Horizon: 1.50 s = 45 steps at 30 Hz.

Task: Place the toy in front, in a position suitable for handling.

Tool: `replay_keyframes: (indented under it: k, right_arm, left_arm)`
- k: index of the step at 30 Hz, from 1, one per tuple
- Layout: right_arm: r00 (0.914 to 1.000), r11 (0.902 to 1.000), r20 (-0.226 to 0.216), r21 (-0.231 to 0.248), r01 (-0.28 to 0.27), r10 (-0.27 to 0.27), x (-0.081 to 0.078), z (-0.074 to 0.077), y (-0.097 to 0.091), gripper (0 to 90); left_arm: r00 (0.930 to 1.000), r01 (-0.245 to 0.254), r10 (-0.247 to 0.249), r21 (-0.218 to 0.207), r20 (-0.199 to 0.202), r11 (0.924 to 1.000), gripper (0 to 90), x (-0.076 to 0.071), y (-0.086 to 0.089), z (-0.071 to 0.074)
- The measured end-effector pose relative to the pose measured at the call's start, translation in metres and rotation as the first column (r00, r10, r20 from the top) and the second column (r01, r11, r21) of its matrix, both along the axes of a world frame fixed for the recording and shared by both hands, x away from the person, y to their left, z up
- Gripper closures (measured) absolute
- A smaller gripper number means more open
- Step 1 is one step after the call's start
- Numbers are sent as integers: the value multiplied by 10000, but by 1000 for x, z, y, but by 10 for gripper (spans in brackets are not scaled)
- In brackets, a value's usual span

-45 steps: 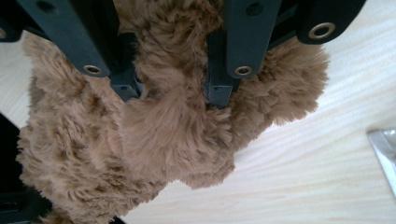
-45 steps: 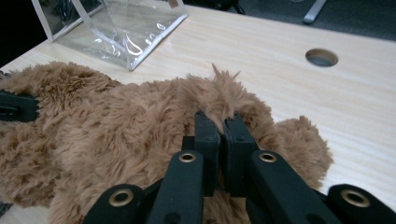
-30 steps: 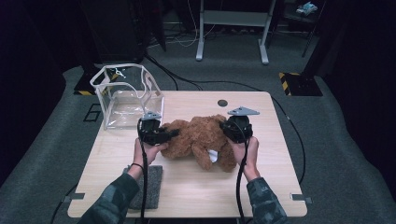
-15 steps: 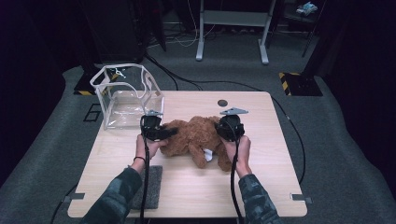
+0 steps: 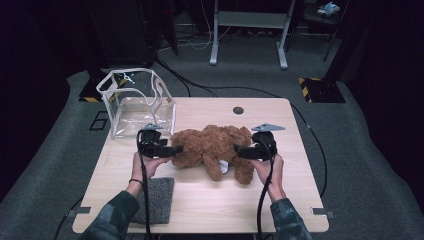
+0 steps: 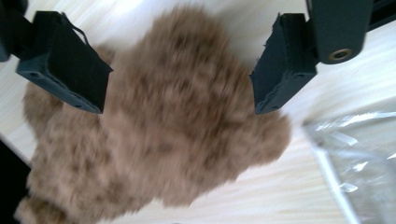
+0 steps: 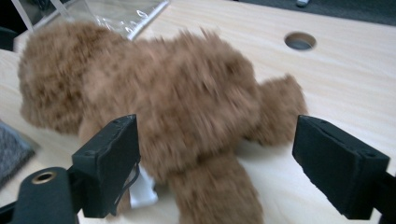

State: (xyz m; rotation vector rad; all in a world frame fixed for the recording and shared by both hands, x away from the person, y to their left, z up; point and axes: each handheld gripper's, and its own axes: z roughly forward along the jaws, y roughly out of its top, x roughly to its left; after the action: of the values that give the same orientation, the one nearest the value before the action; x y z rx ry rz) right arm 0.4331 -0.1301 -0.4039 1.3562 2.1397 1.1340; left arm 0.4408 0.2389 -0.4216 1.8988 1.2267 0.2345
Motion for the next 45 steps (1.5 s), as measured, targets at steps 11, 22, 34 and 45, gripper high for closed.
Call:
replay_keyframes:
  k: [11, 22, 34, 45]
  right_arm:
    - [9951, 9951, 47, -37, 991, -991, -49, -57, -64, 93]
    - [9761, 9748, -436, -785, 2090, -2128, -74, -110, -108, 40]
    - [9734, 9651, -529, -1529, 2125, -2227, -80, -124, -118, 46]
    - [9736, 9663, -399, -1375, 2174, -2247, -81, -125, -119, 55]
  left_arm:
    - [9998, -26, 7, 835, 221, 9965, 113, -64, 35, -23]
    - [9984, -191, 299, 2075, -489, 9781, 33, -97, 41, -58]
    - [9951, -520, 718, 2555, -687, 9654, 211, -109, 39, -89]
    - [9956, -887, 938, 3067, -18, 9477, 311, -117, 33, -93]
